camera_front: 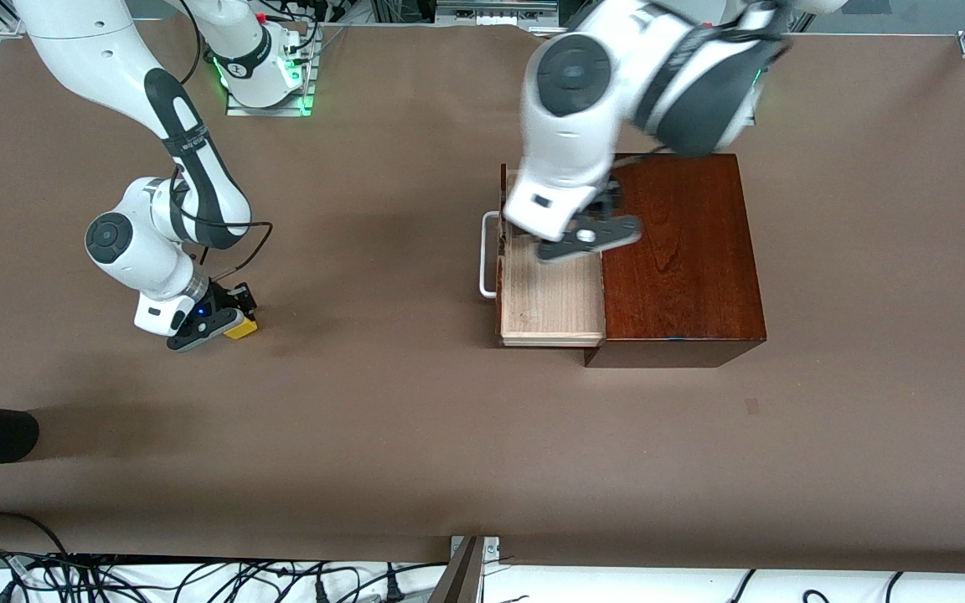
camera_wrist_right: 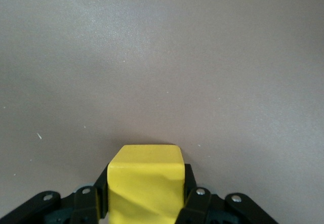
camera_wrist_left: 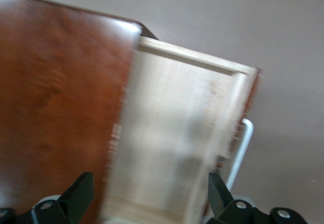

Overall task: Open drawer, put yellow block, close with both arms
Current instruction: 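Grasp the yellow cube with the right gripper while the left gripper withdraws, then carry the yellow cube with the right gripper over the open drawer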

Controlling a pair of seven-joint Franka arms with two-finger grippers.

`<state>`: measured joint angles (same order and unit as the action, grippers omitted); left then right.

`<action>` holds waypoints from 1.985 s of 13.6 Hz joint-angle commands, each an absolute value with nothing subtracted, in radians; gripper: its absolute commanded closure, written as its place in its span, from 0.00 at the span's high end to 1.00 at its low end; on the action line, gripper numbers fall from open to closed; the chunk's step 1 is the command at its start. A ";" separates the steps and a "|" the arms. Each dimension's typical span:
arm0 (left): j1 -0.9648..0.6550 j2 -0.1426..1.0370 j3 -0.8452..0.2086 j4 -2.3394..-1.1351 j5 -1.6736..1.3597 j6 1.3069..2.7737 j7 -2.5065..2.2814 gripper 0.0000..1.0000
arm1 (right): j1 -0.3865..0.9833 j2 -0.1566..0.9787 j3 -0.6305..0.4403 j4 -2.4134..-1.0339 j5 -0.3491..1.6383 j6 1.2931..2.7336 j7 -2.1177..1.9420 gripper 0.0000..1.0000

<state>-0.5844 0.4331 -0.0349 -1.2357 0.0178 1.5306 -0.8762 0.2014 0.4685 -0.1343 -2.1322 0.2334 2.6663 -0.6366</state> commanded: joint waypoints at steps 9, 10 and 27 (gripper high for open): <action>-0.245 0.019 0.056 -1.601 -0.014 1.540 -0.220 1.00 | 0.198 0.295 -0.129 -1.967 0.267 2.341 -0.641 0.09; -0.245 -0.010 0.093 -1.638 -0.014 1.560 -0.169 1.00 | 0.198 0.287 -0.127 -1.947 0.267 2.307 -0.628 0.09; -0.196 -0.029 0.158 -1.671 -0.020 1.655 -0.092 1.00 | 0.454 0.282 -0.100 -1.565 0.097 1.901 -0.289 0.09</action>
<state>-0.2073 -0.0234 0.1617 -1.6800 0.0163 1.6553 -0.1134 0.4004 0.2763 -0.0959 -1.6052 0.1241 1.9326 -0.3400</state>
